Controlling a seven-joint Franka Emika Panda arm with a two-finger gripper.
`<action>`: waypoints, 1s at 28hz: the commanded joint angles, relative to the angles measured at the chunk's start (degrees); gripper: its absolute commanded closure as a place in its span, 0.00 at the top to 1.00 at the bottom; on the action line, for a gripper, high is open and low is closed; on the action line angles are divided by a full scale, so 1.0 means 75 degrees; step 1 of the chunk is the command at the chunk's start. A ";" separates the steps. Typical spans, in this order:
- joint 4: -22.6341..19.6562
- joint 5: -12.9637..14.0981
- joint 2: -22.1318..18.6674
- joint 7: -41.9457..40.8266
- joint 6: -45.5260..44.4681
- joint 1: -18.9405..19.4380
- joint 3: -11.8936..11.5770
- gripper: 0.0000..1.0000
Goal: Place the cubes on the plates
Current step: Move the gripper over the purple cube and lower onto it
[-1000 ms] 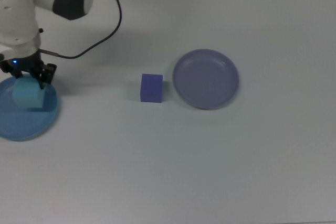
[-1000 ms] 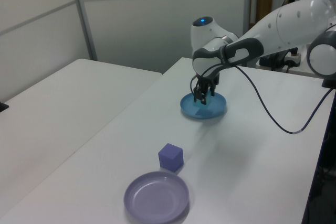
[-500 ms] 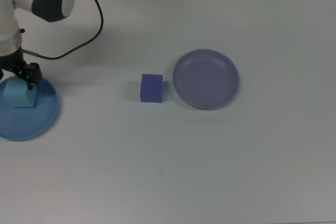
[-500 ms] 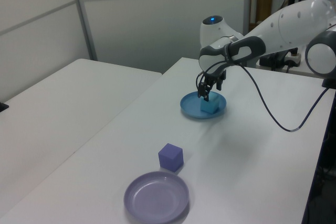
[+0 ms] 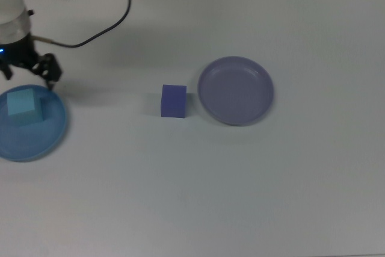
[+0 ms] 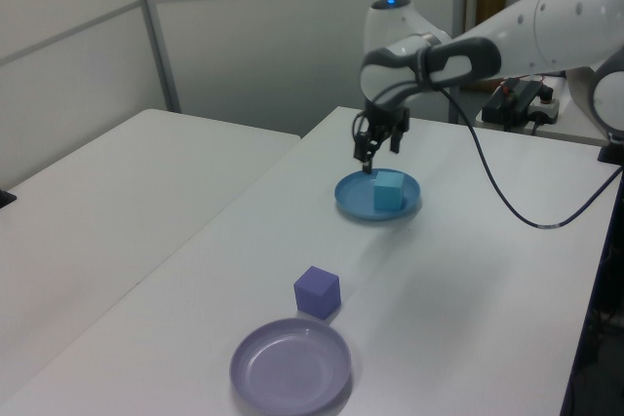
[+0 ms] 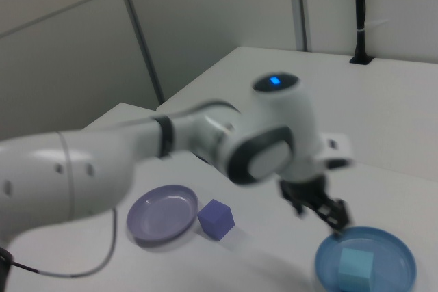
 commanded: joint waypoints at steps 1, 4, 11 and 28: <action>-0.0261 0.0532 -0.0462 -0.0013 -0.1214 0.0921 0.0209 1.00; -0.0307 0.0532 -0.0450 0.0349 -0.1510 0.1391 0.0198 1.00; -0.1430 0.0439 -0.0403 0.1241 -0.0552 0.2201 0.0186 1.00; -0.2253 0.0145 -0.0789 0.1792 0.0718 0.2506 0.0186 1.00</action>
